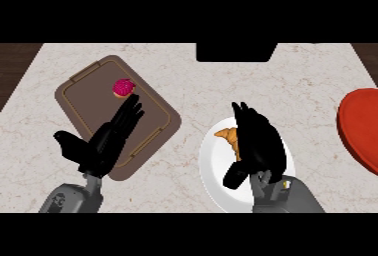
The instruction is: Pick the croissant from the plate and place it in the bowl
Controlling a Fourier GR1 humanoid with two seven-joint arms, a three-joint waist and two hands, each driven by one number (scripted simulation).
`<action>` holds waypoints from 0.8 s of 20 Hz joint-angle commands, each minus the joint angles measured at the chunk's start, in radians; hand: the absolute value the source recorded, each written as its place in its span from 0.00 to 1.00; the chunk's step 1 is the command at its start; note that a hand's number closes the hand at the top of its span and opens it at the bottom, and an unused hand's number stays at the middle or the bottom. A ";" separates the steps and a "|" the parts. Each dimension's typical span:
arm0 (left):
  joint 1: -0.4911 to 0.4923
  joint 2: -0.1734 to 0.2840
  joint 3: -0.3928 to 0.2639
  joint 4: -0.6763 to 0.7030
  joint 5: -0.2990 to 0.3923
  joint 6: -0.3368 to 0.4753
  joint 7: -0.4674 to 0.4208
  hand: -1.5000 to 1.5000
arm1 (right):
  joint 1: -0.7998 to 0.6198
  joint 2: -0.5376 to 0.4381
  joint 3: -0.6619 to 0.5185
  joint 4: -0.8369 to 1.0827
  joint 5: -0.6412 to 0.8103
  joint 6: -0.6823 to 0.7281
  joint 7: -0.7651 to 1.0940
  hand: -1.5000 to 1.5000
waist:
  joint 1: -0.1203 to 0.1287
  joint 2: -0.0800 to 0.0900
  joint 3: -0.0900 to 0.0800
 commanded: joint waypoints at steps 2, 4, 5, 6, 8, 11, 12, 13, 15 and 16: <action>0.010 -0.007 0.015 0.024 -0.004 -0.012 -0.014 0.50 | -0.052 0.062 -0.026 0.089 0.015 0.123 0.164 0.00 | -0.002 0.000 0.000; -0.021 -0.015 0.021 0.003 -0.001 0.006 0.025 0.50 | -0.041 0.029 -0.070 0.124 -0.005 0.146 0.124 0.00 | -0.004 0.000 0.001; 0.054 0.009 0.008 -0.029 -0.006 -0.035 -0.017 0.50 | -0.008 0.070 -0.033 0.123 0.024 0.109 0.140 0.00 | 0.000 -0.002 0.001; -0.005 -0.025 0.015 0.003 -0.020 0.003 -0.001 0.50 | -0.009 0.048 -0.052 0.126 0.013 0.135 0.113 0.00 | -0.006 -0.001 0.001; 0.057 -0.003 0.010 -0.043 -0.022 -0.018 -0.004 0.50 | -0.019 0.066 -0.053 0.144 0.031 0.150 0.120 0.00 | -0.001 -0.002 0.001; 0.065 -0.005 0.012 -0.046 -0.028 -0.021 0.025 0.50 | 0.027 0.023 -0.092 0.124 0.009 0.159 0.058 0.00 | -0.006 -0.002 0.001; 0.017 -0.052 0.014 0.017 -0.048 -0.004 -0.001 0.50 | -0.036 0.079 -0.060 0.171 0.028 0.144 0.095 0.00 | -0.005 0.000 0.001; 0.025 -0.039 0.025 0.040 -0.040 -0.041 -0.038 0.50 | -0.020 0.079 -0.041 0.211 0.054 0.099 0.081 0.00 | -0.004 0.000 0.001; 0.001 -0.015 0.063 0.009 -0.031 -0.046 0.012 0.50 | -0.058 0.053 -0.113 0.275 0.070 0.100 -0.013 0.00 | -0.003 0.000 0.001; 0.064 -0.057 0.010 -0.003 -0.061 -0.024 -0.013 0.50 | -0.018 0.079 -0.053 0.254 0.084 0.075 0.046 0.00 | -0.003 0.000 0.001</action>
